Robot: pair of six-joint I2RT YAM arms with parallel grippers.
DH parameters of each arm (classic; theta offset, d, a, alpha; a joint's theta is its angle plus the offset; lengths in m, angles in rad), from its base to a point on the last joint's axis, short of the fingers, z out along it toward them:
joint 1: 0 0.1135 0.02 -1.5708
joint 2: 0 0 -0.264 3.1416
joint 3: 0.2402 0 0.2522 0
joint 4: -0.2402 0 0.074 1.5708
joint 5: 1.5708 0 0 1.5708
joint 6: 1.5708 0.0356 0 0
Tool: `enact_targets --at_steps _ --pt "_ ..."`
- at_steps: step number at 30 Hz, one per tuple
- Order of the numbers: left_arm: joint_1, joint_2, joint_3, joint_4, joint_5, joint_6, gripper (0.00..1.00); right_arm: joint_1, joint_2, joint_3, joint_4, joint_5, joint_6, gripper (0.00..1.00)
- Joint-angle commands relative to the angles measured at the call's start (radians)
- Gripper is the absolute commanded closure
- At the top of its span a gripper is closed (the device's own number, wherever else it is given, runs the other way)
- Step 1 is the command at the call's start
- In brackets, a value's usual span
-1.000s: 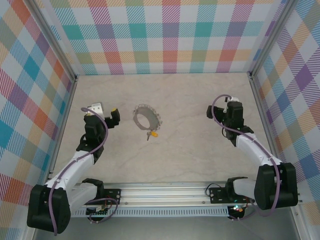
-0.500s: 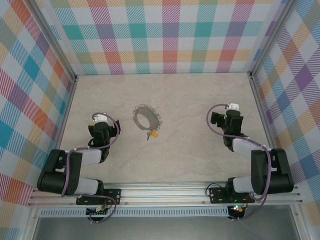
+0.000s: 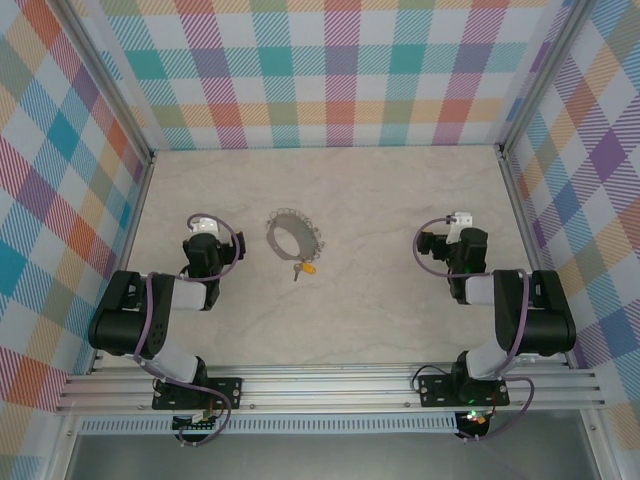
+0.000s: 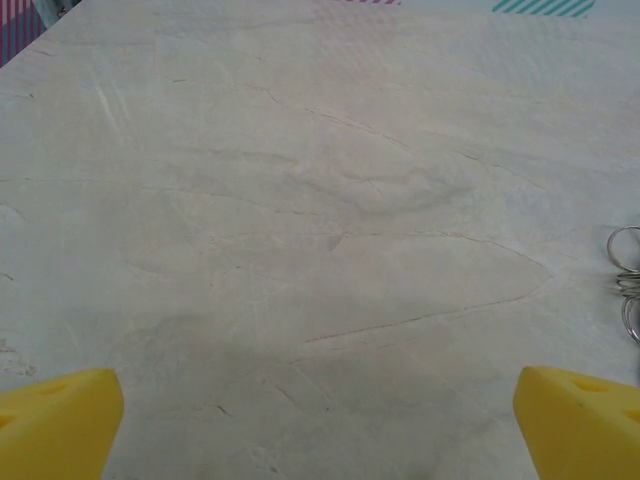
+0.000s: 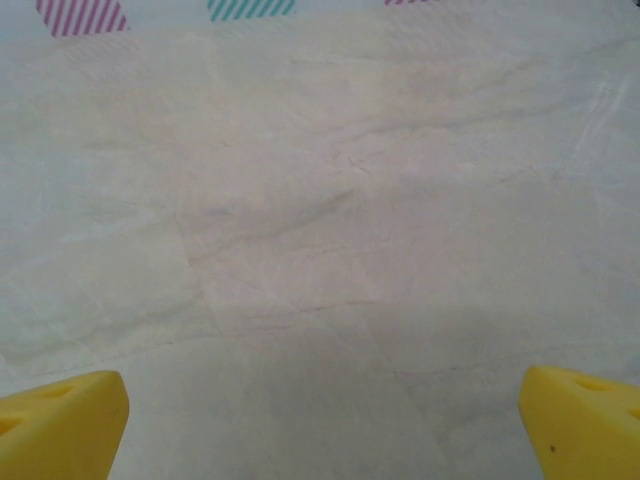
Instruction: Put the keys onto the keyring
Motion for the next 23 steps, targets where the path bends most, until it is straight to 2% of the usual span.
enact_targets --at_steps 1,23 --pt "0.012 0.003 0.012 0.002 0.027 0.009 0.00 0.004 -0.010 0.005 0.029 -0.056 -0.002 0.00" --pt "0.011 0.000 0.005 0.013 0.024 0.013 0.00 0.004 -0.012 0.005 0.027 -0.059 -0.004 0.00"
